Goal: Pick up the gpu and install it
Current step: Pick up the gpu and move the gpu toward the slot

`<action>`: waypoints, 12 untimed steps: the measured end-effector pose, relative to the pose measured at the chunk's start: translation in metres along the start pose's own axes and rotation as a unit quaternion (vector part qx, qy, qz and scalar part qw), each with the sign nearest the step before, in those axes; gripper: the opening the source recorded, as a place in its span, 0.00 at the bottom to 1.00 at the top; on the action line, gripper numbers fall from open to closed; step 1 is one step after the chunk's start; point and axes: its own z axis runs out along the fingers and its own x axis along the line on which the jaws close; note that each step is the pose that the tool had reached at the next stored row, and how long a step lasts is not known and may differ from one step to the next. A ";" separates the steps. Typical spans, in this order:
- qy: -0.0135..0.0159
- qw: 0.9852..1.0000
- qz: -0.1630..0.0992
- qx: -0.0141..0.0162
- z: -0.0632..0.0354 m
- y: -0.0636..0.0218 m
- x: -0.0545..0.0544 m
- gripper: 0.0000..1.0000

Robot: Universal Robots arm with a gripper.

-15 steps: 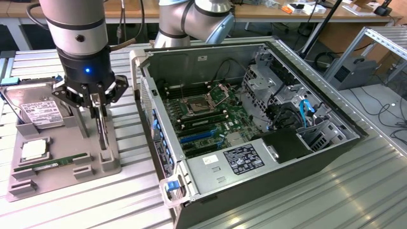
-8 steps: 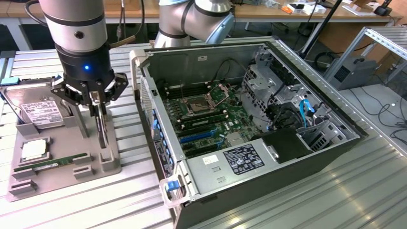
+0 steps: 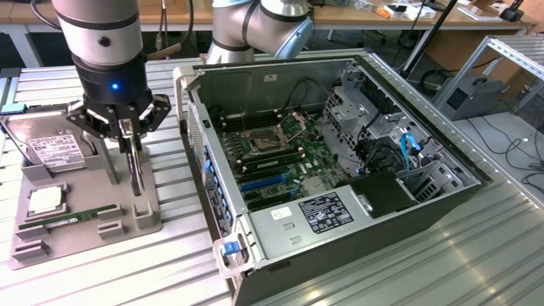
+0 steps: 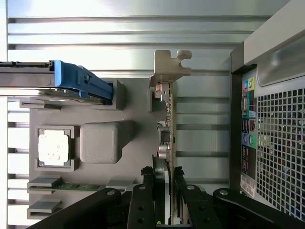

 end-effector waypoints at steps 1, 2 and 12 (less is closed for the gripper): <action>0.000 1.000 0.000 0.000 -0.0006 0.0000 0.000 0.27; 0.000 1.000 0.000 0.000 -0.0012 0.0001 0.000 0.27; 0.000 1.000 0.000 -0.003 -0.0093 0.0005 0.000 0.27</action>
